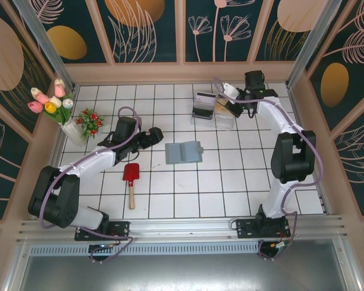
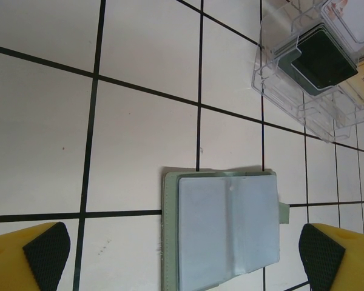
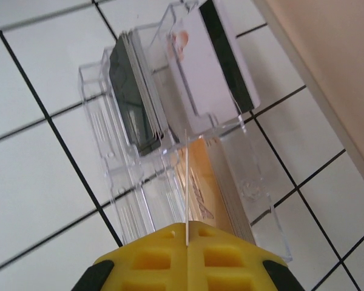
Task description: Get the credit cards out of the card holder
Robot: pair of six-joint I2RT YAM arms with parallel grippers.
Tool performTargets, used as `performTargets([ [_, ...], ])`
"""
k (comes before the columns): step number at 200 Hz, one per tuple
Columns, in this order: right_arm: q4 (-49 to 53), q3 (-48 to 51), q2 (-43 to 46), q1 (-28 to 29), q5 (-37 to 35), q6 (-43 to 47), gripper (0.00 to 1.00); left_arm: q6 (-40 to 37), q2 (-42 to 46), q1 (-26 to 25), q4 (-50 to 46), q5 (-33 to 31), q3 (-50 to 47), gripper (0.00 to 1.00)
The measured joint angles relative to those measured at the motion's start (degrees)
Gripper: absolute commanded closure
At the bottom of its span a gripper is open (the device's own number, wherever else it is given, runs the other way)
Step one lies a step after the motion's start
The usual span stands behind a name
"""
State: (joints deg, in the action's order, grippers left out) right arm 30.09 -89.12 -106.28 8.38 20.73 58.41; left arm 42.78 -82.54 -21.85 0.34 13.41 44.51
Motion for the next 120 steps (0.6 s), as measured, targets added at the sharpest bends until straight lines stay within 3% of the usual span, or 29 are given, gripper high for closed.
performTargets([
  [120,2.99,-5.88,-6.75,0.92,-7.78,10.91,1.0,0.02,-2.03,0.0,-0.24,1.07,0.0,0.02],
])
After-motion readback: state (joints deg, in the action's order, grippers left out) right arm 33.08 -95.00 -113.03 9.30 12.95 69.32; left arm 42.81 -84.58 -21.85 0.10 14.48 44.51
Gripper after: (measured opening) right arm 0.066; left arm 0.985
